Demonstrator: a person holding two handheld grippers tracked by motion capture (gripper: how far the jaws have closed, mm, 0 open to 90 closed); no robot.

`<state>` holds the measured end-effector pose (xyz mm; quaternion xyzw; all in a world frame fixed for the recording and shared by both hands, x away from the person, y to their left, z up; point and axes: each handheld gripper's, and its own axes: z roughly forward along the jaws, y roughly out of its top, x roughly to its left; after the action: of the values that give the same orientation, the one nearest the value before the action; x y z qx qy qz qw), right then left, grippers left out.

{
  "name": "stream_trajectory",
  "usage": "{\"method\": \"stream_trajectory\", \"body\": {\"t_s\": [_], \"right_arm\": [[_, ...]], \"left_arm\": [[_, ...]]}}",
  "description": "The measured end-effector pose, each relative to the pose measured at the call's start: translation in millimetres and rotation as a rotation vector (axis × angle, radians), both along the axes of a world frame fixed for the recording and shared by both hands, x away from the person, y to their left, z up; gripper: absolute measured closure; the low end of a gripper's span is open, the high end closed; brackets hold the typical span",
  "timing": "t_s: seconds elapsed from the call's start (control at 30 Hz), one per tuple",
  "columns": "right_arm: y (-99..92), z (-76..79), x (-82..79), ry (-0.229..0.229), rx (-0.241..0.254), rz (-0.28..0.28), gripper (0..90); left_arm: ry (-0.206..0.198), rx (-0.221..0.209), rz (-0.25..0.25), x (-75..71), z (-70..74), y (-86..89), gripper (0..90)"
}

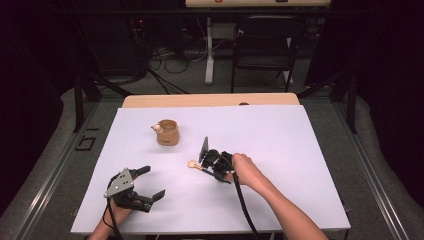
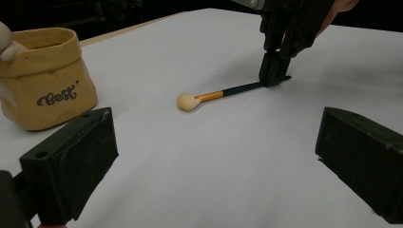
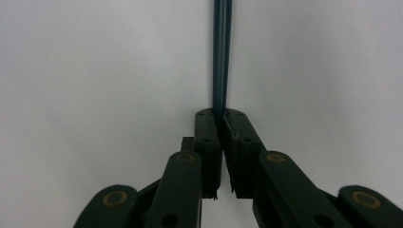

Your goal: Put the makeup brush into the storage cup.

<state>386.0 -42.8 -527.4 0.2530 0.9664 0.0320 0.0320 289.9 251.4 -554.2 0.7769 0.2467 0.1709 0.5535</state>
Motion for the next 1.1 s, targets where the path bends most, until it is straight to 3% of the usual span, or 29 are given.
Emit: {"method": "stream_trajectory", "body": {"t_s": [0.1, 0.2, 0.37, 0.5, 0.93, 1.1], "right_arm": [[1.2, -0.4, 0.9, 0.007, -0.007, 0.001, 83.7], [2.4, -0.7, 2.9, 0.000, -0.026, -0.009, 75.8], [0.1, 0.0, 6.1, 0.028, -0.019, -0.007, 76.7], [-1.2, -1.1, 5.6, 0.031, 0.009, 0.003, 84.7], [-18.5, 4.9, -0.1, -0.004, 0.160, -0.033, 85.6], [-21.6, 16.2, -3.9, -0.027, 0.166, -0.003, 85.6]], "left_arm": [[0.003, -0.001, -0.009, 0.1, 0.0, -0.5, 0.1], [0.002, 0.001, -0.010, 0.3, 0.1, -0.9, 0.1], [0.004, 0.001, -0.008, 0.8, -0.1, -0.7, 0.1], [0.004, 0.003, -0.016, 1.0, 0.0, -1.3, 0.1], [0.001, 0.013, 0.001, 0.6, 0.0, -0.6, 0.1], [0.012, 0.018, -0.003, 1.5, -0.2, -1.4, 0.0]]}}
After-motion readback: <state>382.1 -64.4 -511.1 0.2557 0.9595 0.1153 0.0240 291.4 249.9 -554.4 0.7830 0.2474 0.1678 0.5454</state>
